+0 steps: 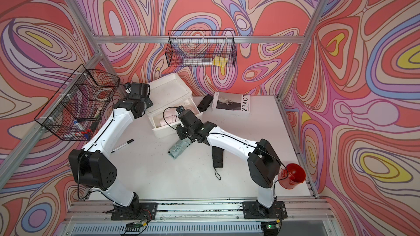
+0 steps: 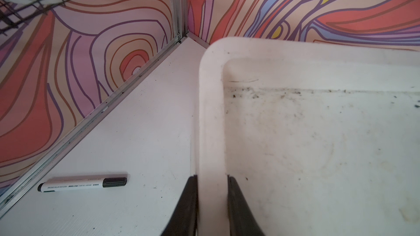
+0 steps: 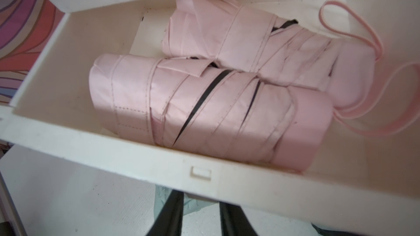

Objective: Place the umbrella in the drawer by color
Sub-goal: Close the drawer in the storage box.

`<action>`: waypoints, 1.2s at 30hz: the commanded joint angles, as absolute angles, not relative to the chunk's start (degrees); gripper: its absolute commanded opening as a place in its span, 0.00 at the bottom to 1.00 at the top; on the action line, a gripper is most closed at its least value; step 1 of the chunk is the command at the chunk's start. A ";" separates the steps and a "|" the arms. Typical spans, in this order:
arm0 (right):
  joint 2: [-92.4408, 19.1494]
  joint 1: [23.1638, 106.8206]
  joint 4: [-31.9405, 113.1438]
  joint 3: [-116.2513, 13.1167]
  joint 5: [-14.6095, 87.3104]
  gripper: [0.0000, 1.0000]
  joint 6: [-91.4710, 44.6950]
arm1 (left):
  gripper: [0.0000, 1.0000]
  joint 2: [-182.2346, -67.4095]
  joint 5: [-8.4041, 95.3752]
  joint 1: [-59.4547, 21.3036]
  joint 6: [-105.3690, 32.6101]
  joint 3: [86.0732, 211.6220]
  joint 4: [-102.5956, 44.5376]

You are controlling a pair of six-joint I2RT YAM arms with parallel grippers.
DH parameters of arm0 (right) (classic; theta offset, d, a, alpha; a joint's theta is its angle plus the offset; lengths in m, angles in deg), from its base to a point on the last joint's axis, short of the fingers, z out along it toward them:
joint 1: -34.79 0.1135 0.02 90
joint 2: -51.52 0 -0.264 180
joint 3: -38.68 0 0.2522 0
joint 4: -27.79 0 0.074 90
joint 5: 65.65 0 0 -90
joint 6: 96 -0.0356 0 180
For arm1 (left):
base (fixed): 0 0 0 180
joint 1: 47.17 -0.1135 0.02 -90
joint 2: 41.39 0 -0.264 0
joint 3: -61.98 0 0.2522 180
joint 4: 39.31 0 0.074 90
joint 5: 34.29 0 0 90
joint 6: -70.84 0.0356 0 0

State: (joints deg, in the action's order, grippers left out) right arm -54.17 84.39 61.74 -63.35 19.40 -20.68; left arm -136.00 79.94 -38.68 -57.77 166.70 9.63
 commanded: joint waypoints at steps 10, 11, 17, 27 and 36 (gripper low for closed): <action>-52.76 82.34 52.53 -74.46 9.52 0.00 -5.46 | 0.00 -136.53 60.91 -35.68 -53.57 167.34 21.10; -52.32 82.34 53.24 -74.72 8.68 0.00 -4.52 | 0.00 -136.65 60.59 -35.96 -53.20 167.46 21.12; -52.90 82.21 54.78 -74.95 6.64 0.00 -3.16 | 0.00 -136.93 60.25 -38.19 -52.57 167.50 21.06; -61.87 82.24 48.71 -79.63 11.90 0.00 -10.32 | 0.00 -137.33 54.70 -38.40 -54.74 167.24 20.33; -71.70 82.24 45.22 -89.67 10.06 0.00 -9.45 | 0.00 -136.75 52.38 -38.42 -54.93 167.01 19.69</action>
State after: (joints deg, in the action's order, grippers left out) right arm -69.80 82.71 62.02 -85.22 11.20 -9.73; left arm -136.13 70.24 -40.89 -54.19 168.41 11.49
